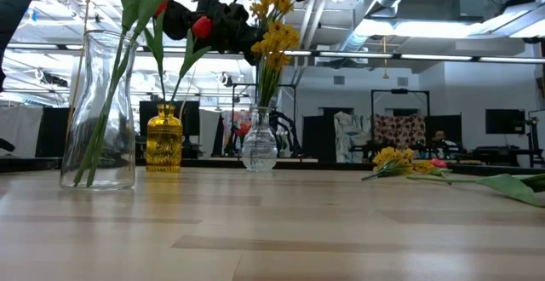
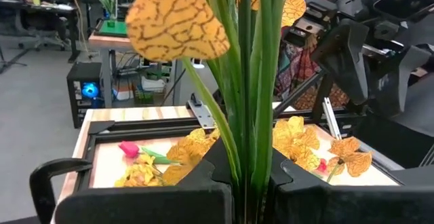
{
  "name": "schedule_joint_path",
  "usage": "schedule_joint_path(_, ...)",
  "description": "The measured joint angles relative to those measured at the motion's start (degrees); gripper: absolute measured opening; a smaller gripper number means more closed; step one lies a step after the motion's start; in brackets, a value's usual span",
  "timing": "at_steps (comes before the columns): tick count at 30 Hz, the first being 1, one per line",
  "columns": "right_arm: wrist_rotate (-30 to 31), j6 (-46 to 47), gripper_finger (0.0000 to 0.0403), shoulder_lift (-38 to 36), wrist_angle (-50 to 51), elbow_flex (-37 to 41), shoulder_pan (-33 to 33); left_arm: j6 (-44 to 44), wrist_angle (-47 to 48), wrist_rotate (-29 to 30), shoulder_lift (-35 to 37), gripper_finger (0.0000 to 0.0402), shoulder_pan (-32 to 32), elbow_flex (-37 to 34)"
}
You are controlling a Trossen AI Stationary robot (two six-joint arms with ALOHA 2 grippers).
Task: Sort flowers into vase by color
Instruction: Put the right yellow flowers into the top transparent vase
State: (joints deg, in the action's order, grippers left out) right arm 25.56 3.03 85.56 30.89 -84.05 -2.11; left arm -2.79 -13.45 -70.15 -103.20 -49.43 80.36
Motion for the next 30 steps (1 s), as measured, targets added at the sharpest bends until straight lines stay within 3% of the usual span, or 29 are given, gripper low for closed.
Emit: schedule_joint_path(30, -0.01, 0.01, 0.0211, 0.00, -0.02, 0.00, -0.06, -4.50, 4.64, -0.59, 0.00, 0.0000, 0.11, 0.00)
